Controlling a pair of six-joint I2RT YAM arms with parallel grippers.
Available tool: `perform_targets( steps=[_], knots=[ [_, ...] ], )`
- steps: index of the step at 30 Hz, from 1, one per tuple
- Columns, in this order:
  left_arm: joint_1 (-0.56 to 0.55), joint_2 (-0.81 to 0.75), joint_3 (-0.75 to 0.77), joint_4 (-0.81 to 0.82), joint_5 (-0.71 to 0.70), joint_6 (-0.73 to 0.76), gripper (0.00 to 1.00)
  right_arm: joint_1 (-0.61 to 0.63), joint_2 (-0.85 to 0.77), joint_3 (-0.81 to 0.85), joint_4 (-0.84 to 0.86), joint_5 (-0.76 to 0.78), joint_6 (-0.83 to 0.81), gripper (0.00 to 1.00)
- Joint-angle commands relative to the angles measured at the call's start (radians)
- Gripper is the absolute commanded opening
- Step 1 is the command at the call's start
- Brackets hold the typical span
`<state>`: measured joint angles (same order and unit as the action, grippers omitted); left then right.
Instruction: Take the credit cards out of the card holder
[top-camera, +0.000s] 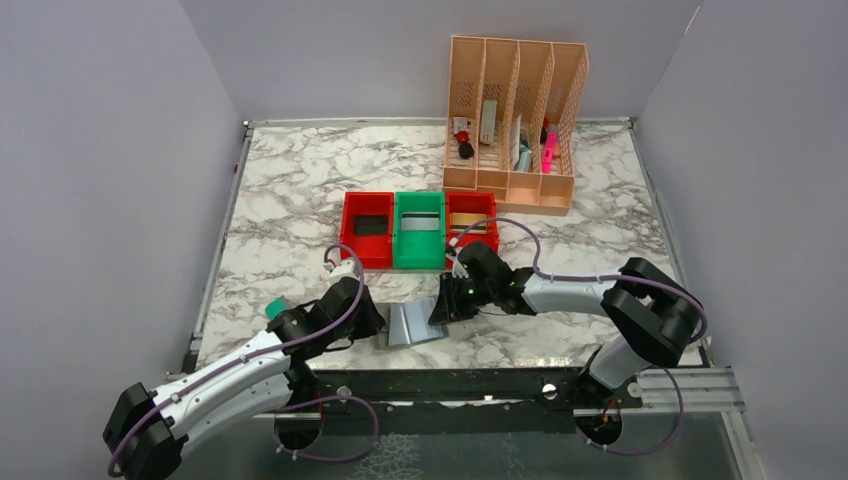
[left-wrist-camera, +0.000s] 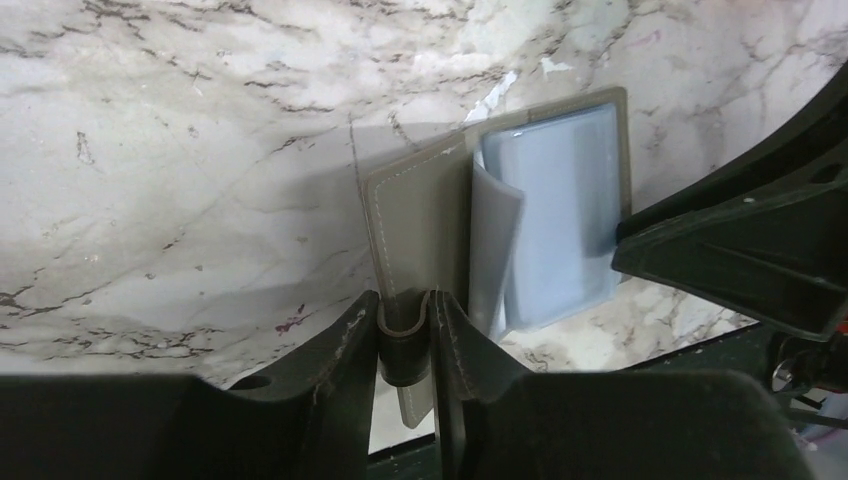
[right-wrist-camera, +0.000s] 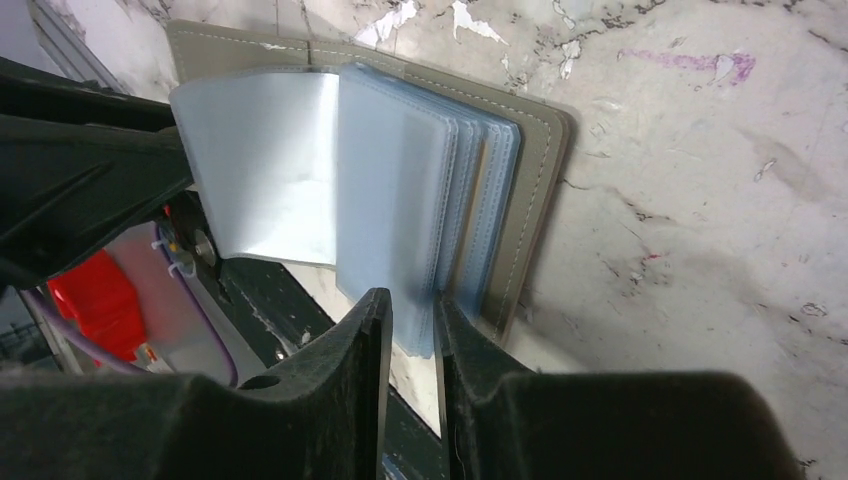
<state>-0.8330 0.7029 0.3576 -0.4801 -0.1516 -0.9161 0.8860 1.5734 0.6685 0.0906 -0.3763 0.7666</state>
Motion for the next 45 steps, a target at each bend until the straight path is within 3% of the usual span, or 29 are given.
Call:
perform_targets(
  steps=[1,9,23,30,38,45],
  knots=[
    [0.001,0.003,-0.026,0.035,0.039,0.004,0.26,0.001,0.002,0.047,0.009,-0.033,0.0,0.26],
    [0.0,-0.004,-0.043,0.048,0.044,0.001,0.25,0.001,-0.004,0.073,-0.025,-0.027,-0.009,0.24],
    [0.0,0.001,-0.046,0.06,0.041,0.004,0.24,0.001,-0.023,0.148,-0.202,0.132,-0.09,0.38],
    [0.0,0.009,-0.048,0.066,0.041,0.005,0.24,0.001,0.02,0.145,-0.127,0.019,-0.082,0.38],
    [0.0,-0.002,-0.049,0.065,0.047,0.005,0.24,0.001,0.057,0.146,-0.135,0.069,-0.073,0.37],
    [0.001,0.003,-0.047,0.068,0.047,0.005,0.24,0.002,0.058,0.133,-0.099,0.009,-0.068,0.33]
  ],
)
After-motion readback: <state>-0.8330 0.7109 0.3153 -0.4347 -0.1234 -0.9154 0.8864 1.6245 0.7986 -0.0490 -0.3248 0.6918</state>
